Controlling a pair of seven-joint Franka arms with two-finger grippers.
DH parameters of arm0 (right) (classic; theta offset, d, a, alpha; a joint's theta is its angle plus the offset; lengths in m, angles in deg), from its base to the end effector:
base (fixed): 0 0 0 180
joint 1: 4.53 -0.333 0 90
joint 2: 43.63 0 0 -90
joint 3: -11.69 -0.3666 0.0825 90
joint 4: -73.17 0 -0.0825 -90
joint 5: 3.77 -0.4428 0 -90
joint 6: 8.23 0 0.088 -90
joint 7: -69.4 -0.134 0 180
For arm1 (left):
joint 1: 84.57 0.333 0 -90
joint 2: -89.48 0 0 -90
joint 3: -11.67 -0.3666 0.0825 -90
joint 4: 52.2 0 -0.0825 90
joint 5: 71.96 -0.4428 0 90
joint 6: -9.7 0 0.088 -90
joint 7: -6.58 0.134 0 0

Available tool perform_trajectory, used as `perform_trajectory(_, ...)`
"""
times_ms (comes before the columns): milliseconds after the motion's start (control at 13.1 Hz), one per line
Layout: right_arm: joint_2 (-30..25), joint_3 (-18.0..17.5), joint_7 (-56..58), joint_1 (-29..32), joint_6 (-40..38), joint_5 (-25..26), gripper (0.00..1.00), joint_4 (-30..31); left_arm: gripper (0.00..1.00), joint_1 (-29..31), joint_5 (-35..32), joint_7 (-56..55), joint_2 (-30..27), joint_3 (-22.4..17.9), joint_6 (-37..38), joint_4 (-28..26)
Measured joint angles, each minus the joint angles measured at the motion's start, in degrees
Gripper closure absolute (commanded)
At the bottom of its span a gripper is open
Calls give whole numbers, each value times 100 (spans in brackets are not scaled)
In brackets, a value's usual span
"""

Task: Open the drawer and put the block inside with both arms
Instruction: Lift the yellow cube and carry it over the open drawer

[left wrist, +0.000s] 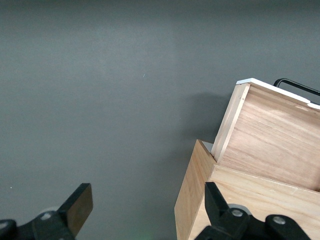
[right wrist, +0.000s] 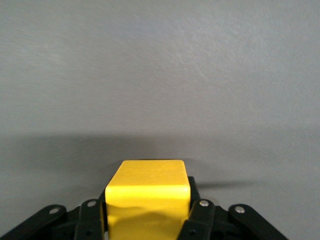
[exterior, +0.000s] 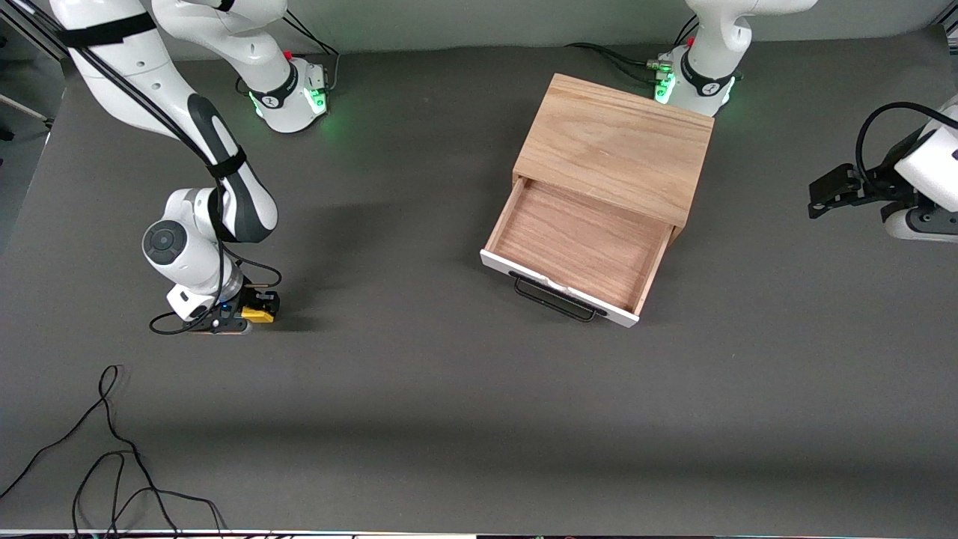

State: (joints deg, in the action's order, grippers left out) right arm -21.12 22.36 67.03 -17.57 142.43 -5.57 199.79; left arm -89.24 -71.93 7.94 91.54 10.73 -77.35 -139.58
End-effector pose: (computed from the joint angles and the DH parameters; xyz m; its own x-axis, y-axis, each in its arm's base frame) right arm 0.6068 0.0220 0.1749 0.9993 -0.0111 0.0367 -0.0130 -0.9985 0.0531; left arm 0.6186 -0.0406 0.6457 0.9952 -0.0887 -0.0417 -0.0887 -0.9961 0.0009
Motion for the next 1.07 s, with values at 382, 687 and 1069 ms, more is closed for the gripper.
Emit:
perform_trajectory(382, -1078, -22, -523, -658, -3163, -14, 95, -1673, 0, 0, -2, 4, 0, -1, 0, -1)
perform_trajectory(687, -991, -47, -1417, -1369, -5288, -97, 95, -3911, 0, 1, -4, 4, 0, -9, 0, -1)
perform_trajectory(1069, -311, -81, -2896, -2429, -5602, -742, 95, -5256, 0, 2, -5, 4, 0, -15, 4, -5)
